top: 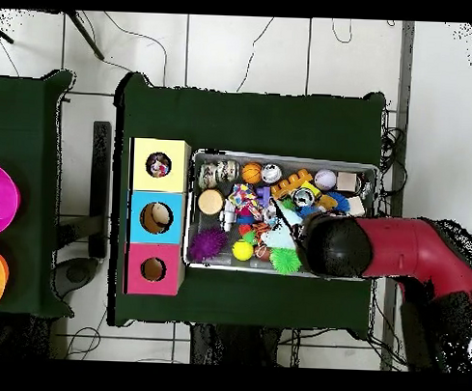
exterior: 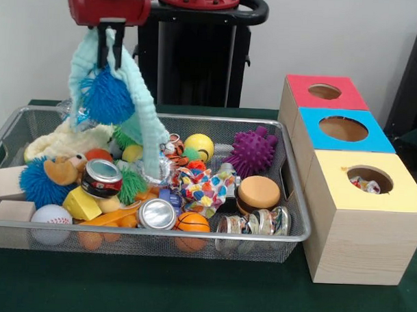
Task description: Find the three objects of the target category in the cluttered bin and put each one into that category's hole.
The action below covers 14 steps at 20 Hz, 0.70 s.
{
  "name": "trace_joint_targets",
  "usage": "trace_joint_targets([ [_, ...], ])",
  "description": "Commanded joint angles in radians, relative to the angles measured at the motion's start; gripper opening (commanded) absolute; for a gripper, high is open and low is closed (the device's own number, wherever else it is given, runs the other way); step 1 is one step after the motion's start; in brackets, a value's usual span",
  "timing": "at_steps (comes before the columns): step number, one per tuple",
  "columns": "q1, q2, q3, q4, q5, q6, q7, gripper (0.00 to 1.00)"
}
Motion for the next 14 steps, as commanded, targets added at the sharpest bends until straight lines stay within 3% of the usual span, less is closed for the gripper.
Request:
trace_joint_targets([
  [1, -0.153, 0.02, 0.167, -0.043, -0.023, 0.088, -0.527, 0.0],
  [3, -0.179, 0.037, 0.195, -0.072, -0.031, 0.125, -0.561, 0.0],
  [5, -0.18, 0.06, 0.201, -0.072, -0.042, 0.127, -0.535, 0.0],
  [7, -0.176, 0.075, 0.197, -0.033, -0.033, 0.101, -0.466, 0.0],
  [11, -0.142, 0.146, 0.149, 0.022, -0.053, -0.054, -0.279, 0.0],
  [14, -0.131, 0.151, 0.138, 0.046, -0.036, -0.093, -0.211, 0.0],
])
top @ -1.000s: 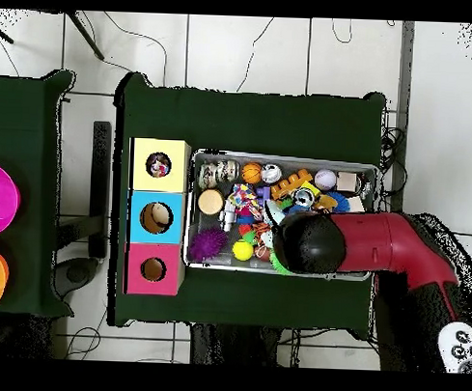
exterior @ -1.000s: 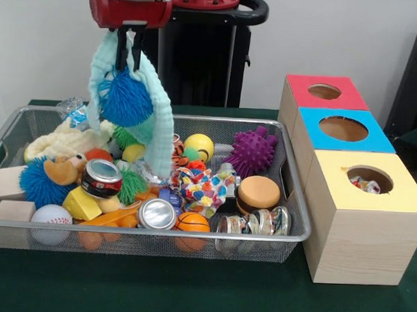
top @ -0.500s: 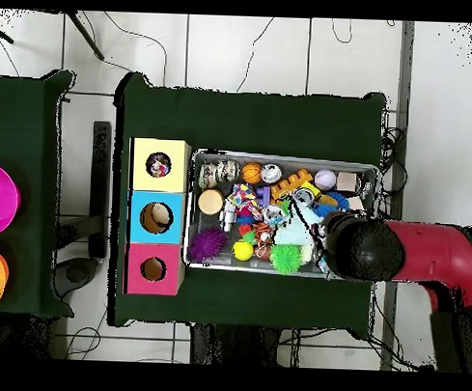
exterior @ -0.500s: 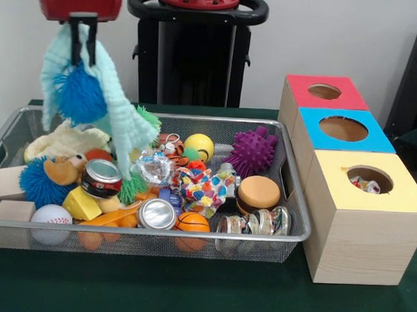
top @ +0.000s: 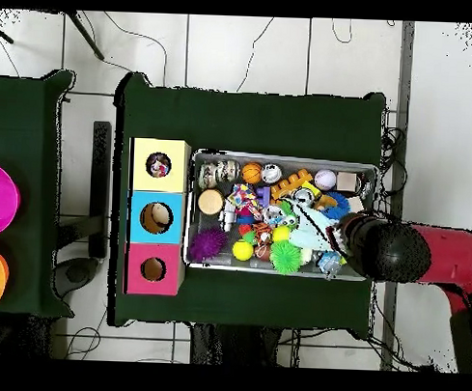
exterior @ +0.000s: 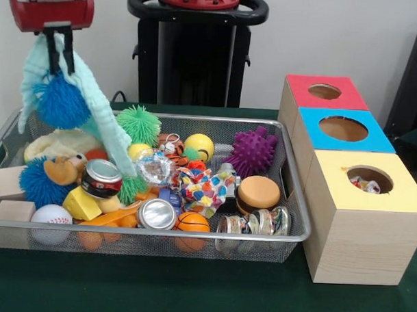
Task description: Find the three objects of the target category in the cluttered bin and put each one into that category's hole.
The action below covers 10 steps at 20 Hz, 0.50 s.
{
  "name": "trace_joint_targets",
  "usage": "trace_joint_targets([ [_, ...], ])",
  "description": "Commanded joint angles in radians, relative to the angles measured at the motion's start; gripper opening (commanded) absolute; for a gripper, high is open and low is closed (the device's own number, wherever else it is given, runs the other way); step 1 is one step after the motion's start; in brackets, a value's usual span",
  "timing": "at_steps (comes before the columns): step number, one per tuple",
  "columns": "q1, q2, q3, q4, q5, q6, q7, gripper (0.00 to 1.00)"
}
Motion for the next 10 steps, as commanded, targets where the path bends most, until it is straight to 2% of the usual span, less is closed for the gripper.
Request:
trace_joint_targets([
  [1, 0.041, 0.079, 0.044, 0.083, -0.031, -0.115, -0.039, 1.0],
  [10, 0.047, 0.075, 0.026, 0.096, -0.043, -0.175, -0.026, 1.0],
])
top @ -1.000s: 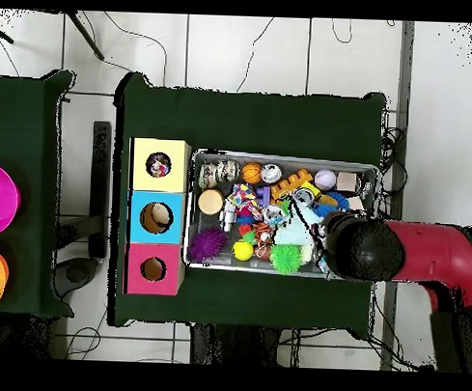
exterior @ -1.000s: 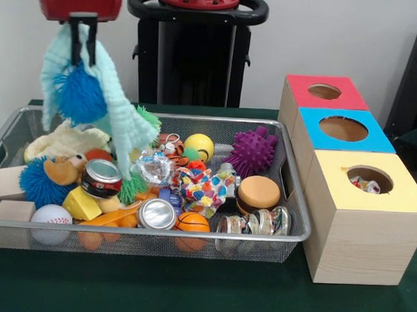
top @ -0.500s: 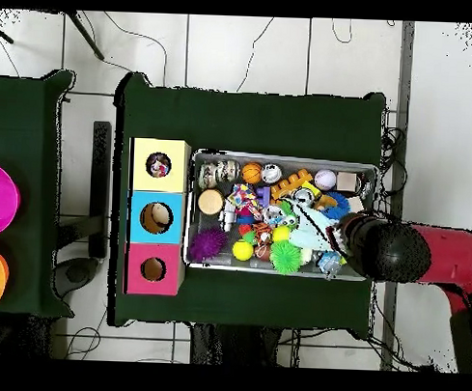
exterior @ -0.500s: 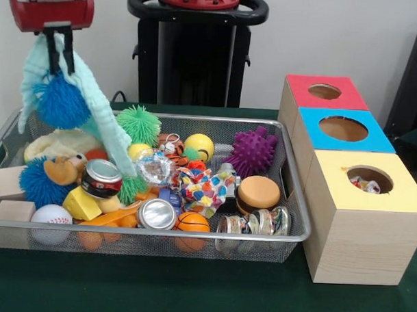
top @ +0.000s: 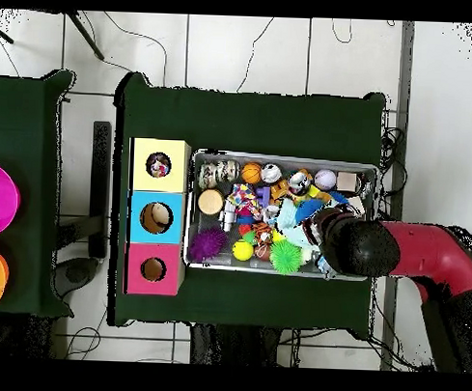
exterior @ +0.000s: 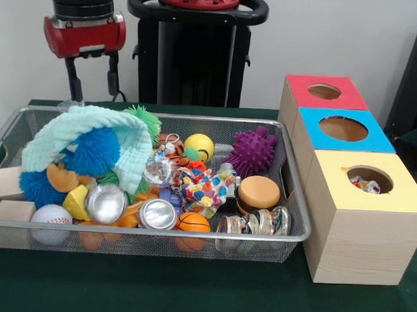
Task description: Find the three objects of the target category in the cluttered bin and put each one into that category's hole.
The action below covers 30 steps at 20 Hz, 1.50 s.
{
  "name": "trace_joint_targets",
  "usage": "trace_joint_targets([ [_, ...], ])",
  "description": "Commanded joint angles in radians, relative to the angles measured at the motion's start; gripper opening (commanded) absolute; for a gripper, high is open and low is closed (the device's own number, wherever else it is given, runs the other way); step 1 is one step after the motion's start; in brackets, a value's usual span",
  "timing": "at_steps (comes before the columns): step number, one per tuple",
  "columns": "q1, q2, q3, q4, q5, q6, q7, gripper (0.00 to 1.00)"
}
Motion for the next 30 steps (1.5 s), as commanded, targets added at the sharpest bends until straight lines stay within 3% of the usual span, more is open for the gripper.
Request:
trace_joint_targets([
  [1, 0.009, 0.024, 0.025, 0.063, -0.038, -0.062, -0.028, 1.0],
  [7, 0.038, 0.005, 0.016, 0.08, 0.011, -0.048, 0.02, 1.0],
  [12, 0.201, -0.032, -0.067, 0.138, 0.03, -0.123, 0.262, 1.0],
  [16, 0.314, -0.029, -0.147, 0.13, 0.048, -0.165, 0.37, 1.0],
  [19, 0.368, -0.025, -0.199, 0.122, 0.057, -0.194, 0.391, 1.0],
  [27, 0.505, 0.067, -0.352, 0.029, 0.02, -0.3, 0.454, 1.0],
  [30, 0.511, 0.089, -0.385, -0.001, 0.009, -0.316, 0.429, 1.0],
])
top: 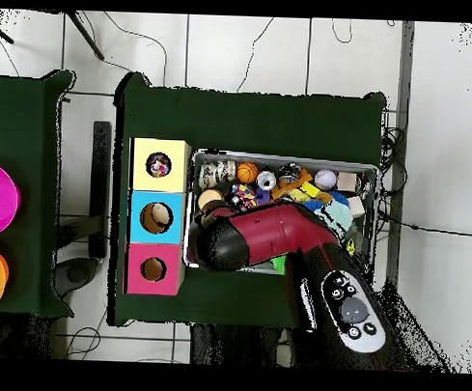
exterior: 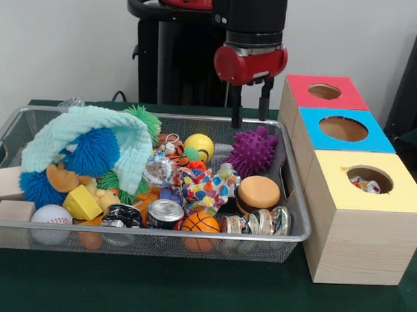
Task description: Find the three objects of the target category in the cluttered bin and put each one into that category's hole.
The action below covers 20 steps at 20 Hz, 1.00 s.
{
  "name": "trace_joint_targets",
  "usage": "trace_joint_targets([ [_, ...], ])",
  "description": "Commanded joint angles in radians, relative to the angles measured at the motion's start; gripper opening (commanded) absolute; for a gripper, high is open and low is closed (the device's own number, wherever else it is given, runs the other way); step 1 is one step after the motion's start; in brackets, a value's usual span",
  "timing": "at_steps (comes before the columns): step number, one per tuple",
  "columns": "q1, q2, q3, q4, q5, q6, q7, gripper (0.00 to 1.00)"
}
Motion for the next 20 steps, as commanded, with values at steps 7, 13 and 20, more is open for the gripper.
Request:
trace_joint_targets([
  [7, 0.036, 0.123, -0.228, -0.095, -0.044, -0.082, 0.22, 1.0],
  [13, 0.078, 0.165, -0.279, -0.14, -0.031, -0.111, 0.232, 1.0],
  [20, 0.206, 0.257, -0.395, -0.233, 0.026, -0.188, 0.33, 1.0],
])
